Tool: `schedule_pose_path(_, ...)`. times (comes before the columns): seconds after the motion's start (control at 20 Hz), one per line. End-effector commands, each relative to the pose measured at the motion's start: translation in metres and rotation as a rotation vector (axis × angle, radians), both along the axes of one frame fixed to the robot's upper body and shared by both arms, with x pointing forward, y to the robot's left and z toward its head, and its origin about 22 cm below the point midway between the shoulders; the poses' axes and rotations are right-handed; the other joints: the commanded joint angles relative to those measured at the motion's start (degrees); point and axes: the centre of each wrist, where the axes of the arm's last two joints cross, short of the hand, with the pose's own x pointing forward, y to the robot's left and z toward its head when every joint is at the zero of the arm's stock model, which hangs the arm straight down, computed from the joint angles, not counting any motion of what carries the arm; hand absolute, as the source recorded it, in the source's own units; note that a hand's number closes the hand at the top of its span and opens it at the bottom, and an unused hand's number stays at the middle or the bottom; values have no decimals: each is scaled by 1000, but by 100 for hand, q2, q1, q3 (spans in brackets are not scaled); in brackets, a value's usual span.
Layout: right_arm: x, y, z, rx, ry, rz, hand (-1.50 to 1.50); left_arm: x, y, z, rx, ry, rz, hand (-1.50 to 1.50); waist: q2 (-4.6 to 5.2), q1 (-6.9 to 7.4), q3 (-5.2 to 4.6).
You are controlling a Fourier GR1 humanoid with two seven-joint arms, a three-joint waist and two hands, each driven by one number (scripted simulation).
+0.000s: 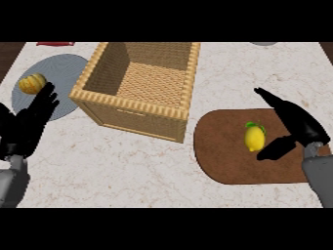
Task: Pick the lemon from the cutting board and place it in the basket
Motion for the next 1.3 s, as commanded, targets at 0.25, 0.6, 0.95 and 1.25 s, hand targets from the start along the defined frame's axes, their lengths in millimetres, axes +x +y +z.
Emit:
schedule_pose_path(0.25,-10,-18,-39,-12,5,21,-150,-6,-6,9,-2,2,13,0,-4,-1,1)
schedule_pose_path(0.6,-16,-23,-15,62,0,82,-150,3,8,5,5,-2,4,0,-7,-23,-1)
schedule_pose_path(0.95,-5,-7,-26,-3,10,96,-150,6,-5,1,6,4,0,0,-3,-8,0)
schedule_pose_path(1.25,-6,2,-34,-47,15,55,-150,-4,0,3,-11,-1,7,0,-5,-5,-1)
